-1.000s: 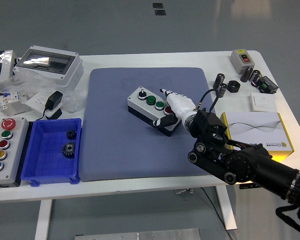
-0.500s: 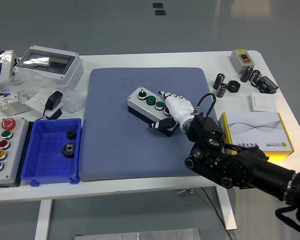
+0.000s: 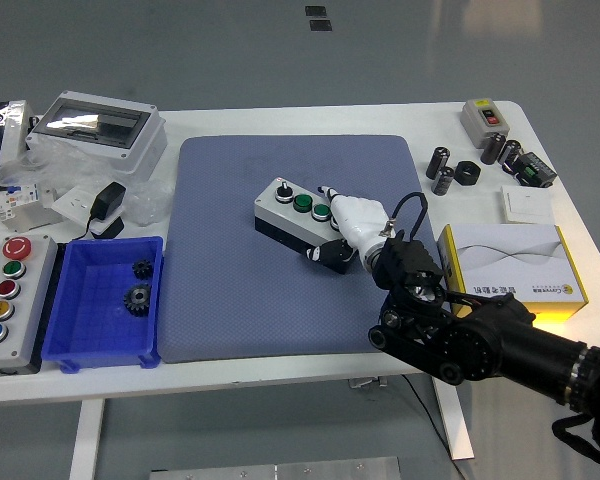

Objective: Pick up the button,place it on the desk,press the button,press the button

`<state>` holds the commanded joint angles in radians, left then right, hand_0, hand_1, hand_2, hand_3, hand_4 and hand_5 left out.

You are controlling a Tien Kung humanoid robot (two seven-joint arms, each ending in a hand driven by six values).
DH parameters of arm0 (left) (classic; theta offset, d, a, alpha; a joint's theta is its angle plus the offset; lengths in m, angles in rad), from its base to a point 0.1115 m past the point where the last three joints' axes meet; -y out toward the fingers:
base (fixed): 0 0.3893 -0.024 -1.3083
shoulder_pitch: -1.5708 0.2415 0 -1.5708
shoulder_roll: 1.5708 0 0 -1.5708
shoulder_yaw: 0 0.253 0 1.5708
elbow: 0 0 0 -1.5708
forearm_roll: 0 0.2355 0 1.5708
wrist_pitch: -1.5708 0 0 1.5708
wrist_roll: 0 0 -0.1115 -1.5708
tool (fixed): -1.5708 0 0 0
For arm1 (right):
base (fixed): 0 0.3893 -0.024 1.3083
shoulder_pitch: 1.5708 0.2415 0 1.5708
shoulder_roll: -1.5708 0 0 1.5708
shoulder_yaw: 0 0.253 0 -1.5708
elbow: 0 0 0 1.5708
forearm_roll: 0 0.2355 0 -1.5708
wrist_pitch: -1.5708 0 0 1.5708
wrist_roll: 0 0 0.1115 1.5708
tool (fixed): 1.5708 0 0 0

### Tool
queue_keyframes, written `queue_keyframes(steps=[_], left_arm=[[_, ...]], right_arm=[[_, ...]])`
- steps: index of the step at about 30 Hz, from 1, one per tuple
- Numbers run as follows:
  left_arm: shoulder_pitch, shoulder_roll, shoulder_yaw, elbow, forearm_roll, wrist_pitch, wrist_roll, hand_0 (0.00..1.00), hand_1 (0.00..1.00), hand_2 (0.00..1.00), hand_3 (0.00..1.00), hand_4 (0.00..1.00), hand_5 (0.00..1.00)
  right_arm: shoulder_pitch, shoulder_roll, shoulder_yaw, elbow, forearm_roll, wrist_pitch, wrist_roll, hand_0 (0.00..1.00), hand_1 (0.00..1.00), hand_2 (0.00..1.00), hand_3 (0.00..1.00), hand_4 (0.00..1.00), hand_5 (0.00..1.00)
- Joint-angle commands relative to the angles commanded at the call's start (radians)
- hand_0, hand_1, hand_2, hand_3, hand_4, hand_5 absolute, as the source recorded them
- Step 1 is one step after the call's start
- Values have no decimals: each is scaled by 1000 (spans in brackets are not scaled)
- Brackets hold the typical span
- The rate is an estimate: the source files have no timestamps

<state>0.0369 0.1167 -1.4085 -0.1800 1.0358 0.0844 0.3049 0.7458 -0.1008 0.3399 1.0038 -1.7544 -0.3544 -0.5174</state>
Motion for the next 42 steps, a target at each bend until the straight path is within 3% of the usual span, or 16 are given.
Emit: queue_keyframes(steps=[5,6,10,11,12,17,18,21,25,27,35,36,41,42], left_arm=[[1,-1,0,0,-1,0,-1,649,579,621,616,672,153],[1,-2,0,0,-2,0,-2,649,579,621,616,672,153],[1,-4,-1,0,-1,1,-2,649,579,621,616,672,153],[1,-4,0,0,-3,1,-3,649,579,621,616,672,153],[2,-5,-1,0,-3,1,-3,649,579,621,616,672,155],[5,-10,-1,0,-4,1,-4,649,579,621,616,672,155],[6,-10,-2,0,-4,1,-4,649,579,621,616,673,155],[8,-12,-3,0,-3,1,-4,649,579,621,616,673,155],[10,-14,-5,0,1,0,-2,649,579,621,617,672,158],[10,-15,-6,0,3,-1,-2,649,579,621,617,672,158],[7,-18,-11,0,16,-3,1,649,581,621,617,672,159],[8,-18,-11,0,16,-2,1,648,581,621,617,673,162],[7,-18,-11,0,18,-4,2,648,581,621,617,673,162],[6,-18,-11,0,19,-4,2,648,581,621,616,674,166]], right_arm=[[-5,-2,-3,2,-9,-2,0,165,378,469,730,171,67],[-6,-4,-1,5,-13,-4,2,146,339,418,565,31,2],[-13,-34,22,41,-28,-17,40,146,339,418,565,31,2],[-15,-48,30,58,-25,-20,59,146,339,418,565,31,2],[-19,-68,39,79,-10,-18,82,119,293,351,387,2,2],[-36,-180,61,204,76,21,218,119,293,351,387,2,2],[-38,-201,62,229,92,23,244,110,274,256,236,2,2],[-43,-281,42,318,130,20,337,110,274,256,236,2,2],[-53,-374,-21,410,66,-28,440,115,279,259,217,2,2],[-58,-404,-58,397,7,-52,483,115,279,259,217,2,2],[-82,-379,-61,293,-192,-23,469,124,289,265,216,2,2],[-83,-376,-57,289,-209,-17,462,345,412,388,248,18,2],[-85,-371,-50,277,-236,9,442,345,412,388,248,18,2],[-86,-370,-49,275,-238,14,439,571,573,584,588,2,2]])
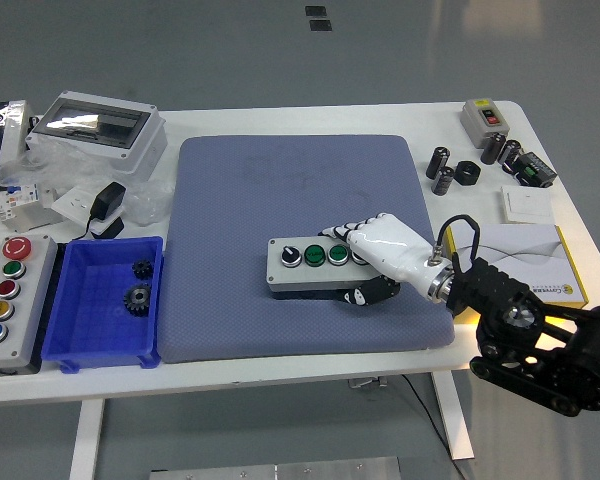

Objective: Pick up the button,place it on the desk,press the button,press the button

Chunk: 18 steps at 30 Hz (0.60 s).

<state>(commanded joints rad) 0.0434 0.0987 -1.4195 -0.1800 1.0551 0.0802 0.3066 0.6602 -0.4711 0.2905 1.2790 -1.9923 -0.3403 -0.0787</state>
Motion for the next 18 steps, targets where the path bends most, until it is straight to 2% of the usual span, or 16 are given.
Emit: queue_keyframes(steps=[5,6,11,12,17,18], left_arm=[[-1,1,-1,0,1,0,-1,648,581,621,616,674,166],[-1,1,-1,0,1,0,0,648,581,621,616,674,168],[-3,1,-1,0,2,0,0,648,581,621,616,674,168],[-3,1,-2,0,2,0,0,648,581,621,616,674,170],[-3,2,-2,0,4,0,0,648,581,621,616,674,170],[-3,2,-3,0,7,0,0,647,581,621,616,674,171]], right_arm=[[-1,0,2,-5,5,20,-12,571,573,584,588,2,2],[0,0,1,-6,8,22,-14,752,739,779,771,29,33],[1,-1,-7,-8,31,33,-21,752,739,779,771,29,33],[2,-1,-7,-8,35,36,-23,878,814,841,886,123,24],[2,-9,-10,-4,56,45,-27,878,814,841,886,123,24],[2,-10,-11,-2,59,48,-27,930,856,880,945,193,2]])
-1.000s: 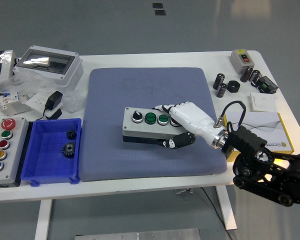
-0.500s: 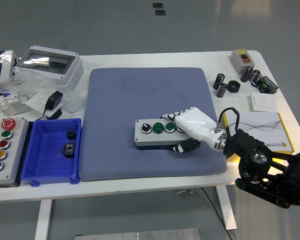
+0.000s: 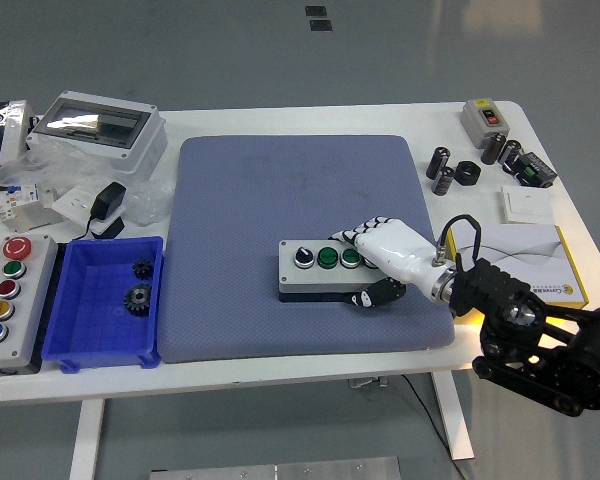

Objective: Pick up the button,place it on the desk,press the button,press the button

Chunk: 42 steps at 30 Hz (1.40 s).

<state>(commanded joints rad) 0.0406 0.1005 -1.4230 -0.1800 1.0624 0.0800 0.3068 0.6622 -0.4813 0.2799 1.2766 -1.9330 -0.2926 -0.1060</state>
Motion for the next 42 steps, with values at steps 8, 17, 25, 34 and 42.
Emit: queue_keyframes(steps=[8,17,25,34,42], left_arm=[[-1,-3,-11,0,38,-5,2,648,581,621,615,674,169],[-1,-2,-17,0,56,-7,4,647,581,621,616,674,169],[0,-4,-18,0,56,-7,5,647,580,621,615,674,166],[1,-4,-17,0,53,-7,4,647,580,621,614,673,165],[0,-3,-21,0,59,-8,5,647,579,621,613,671,161]], right_arm=[[-1,-15,4,18,34,22,11,968,883,914,986,258,2],[-2,-16,18,14,74,45,39,985,893,918,998,289,2],[-1,-23,33,18,86,69,62,963,885,914,998,362,2],[4,-33,29,28,103,88,63,965,886,915,998,395,2],[14,-44,30,41,149,112,73,972,889,921,998,495,2]])
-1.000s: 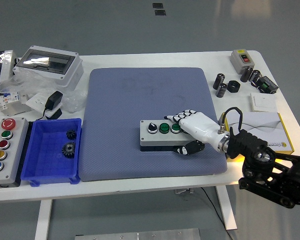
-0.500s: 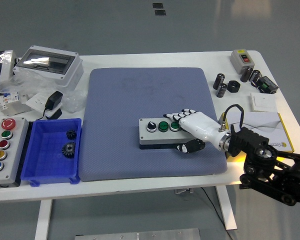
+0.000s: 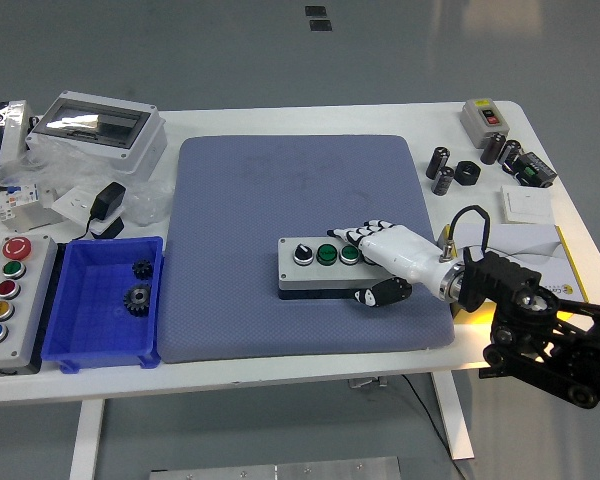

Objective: Pick up the button,place it on the desk,press the button,press the button

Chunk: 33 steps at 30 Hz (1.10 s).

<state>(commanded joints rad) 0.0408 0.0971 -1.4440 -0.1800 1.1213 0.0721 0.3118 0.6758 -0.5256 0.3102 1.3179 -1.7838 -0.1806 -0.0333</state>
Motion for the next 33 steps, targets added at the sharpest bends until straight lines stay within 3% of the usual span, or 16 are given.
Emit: queue_keyframes(steps=[17,19,33], left_arm=[[2,2,2,0,-11,3,3,647,578,621,611,669,158],[3,2,1,0,-9,3,3,647,578,621,611,668,156],[5,3,-2,0,3,2,5,647,576,621,608,666,148]], right_arm=[[23,-25,-1,29,17,56,-13,996,920,959,998,521,2],[25,-28,-2,31,20,57,-14,998,967,998,998,560,2],[37,-51,1,70,181,111,1,998,998,998,998,660,2]])
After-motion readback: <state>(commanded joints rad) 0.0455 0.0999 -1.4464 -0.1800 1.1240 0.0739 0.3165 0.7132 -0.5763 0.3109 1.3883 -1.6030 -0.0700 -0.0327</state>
